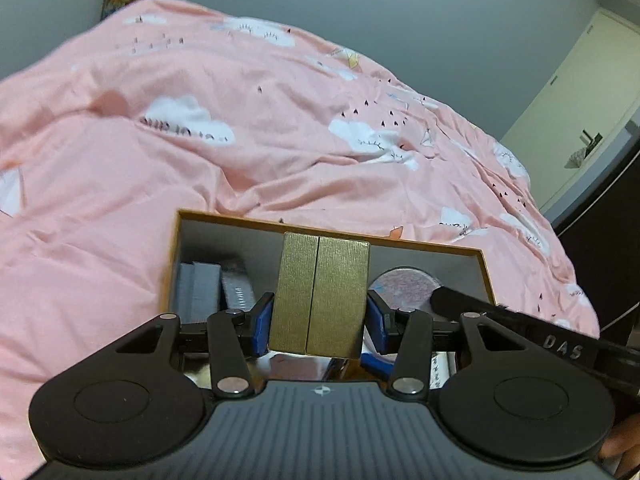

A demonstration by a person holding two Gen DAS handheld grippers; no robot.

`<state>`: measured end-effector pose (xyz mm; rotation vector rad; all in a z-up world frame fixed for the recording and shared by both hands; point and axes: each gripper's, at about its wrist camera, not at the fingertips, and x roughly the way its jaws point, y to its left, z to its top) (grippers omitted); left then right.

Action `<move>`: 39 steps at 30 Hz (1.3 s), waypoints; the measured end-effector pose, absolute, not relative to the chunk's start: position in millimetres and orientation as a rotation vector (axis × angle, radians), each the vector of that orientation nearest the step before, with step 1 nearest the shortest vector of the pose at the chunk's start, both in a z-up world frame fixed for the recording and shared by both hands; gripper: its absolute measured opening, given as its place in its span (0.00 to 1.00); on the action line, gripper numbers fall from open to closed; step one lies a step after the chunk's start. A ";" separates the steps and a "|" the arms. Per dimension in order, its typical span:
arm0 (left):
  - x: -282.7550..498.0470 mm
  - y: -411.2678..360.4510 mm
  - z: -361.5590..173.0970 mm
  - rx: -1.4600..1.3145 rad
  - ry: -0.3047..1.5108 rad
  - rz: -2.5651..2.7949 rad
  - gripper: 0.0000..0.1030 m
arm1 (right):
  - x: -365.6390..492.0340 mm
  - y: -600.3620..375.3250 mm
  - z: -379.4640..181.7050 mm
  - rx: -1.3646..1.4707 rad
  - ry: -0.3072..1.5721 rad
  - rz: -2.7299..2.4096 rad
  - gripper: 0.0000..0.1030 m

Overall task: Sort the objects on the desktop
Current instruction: 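Lift the gold box and mirror compact up over the orange box, then lower the gold box and mirror compact into the box and open both tools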

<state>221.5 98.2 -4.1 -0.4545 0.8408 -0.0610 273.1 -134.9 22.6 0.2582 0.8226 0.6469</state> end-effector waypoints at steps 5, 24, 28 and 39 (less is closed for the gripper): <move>240.2 93.2 -25.6 -0.483 0.872 -0.054 0.52 | 289.0 -131.4 3.8 0.247 0.856 0.611 0.14; 274.3 76.0 -69.1 -0.386 0.989 0.051 0.53 | 327.9 -119.1 -39.0 0.292 0.976 0.598 0.14; 276.2 77.0 -72.7 -0.400 0.996 0.048 0.53 | 327.8 -116.3 -42.6 0.300 0.991 0.605 0.14; 273.1 81.9 -69.6 -0.415 0.966 0.031 0.57 | 328.6 -113.3 -47.3 0.296 1.005 0.603 0.14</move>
